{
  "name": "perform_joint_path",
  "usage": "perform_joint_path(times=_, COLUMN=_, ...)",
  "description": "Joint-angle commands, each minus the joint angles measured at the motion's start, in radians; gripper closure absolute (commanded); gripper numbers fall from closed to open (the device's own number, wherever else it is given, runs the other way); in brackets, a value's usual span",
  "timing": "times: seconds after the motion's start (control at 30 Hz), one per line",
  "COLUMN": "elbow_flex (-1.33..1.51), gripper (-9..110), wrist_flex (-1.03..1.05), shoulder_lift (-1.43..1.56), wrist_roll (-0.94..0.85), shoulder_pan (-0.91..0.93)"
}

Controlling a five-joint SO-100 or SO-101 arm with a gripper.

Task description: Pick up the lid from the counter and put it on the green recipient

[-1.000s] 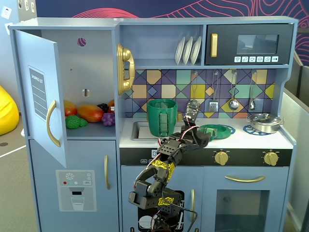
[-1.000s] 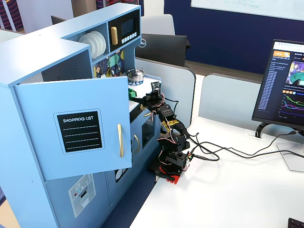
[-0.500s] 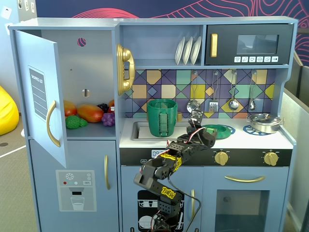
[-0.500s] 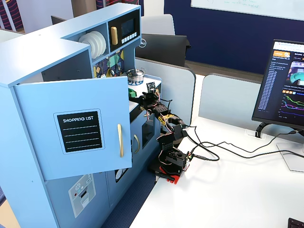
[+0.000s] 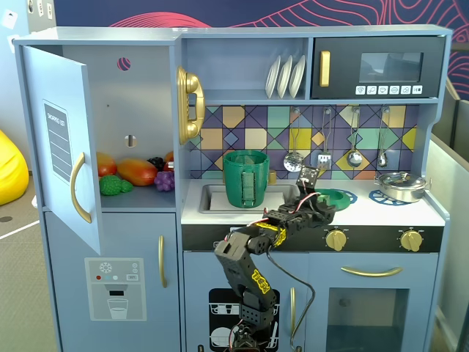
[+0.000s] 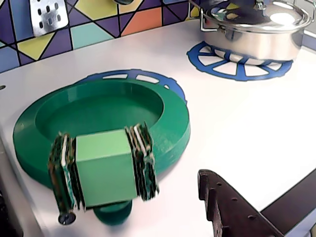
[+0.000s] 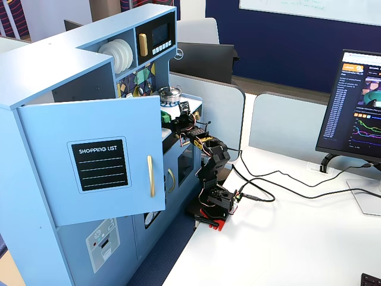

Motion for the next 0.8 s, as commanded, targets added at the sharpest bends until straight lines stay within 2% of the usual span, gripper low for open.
perform_joint_path(times=0.0, elbow_flex=-0.117, gripper=57, wrist_flex=-0.034, shoulder_lift=-0.021, wrist_roll=-0.015, shoulder_pan=-0.021)
perform_joint_path(times=0.6, elbow_flex=-0.287, gripper=65, wrist_flex=-0.034, shoulder_lift=-0.209, wrist_roll=-0.038, shoulder_pan=-0.048)
perform_joint_path(times=0.67, elbow_flex=-0.298, gripper=71, wrist_flex=-0.031, shoulder_lift=-0.221, wrist_roll=-0.051, shoulder_pan=-0.052)
perform_joint_path(times=0.77, elbow_flex=-0.302, gripper=91, wrist_flex=-0.021, shoulder_lift=-0.232, wrist_roll=-0.091, shoulder_pan=-0.066)
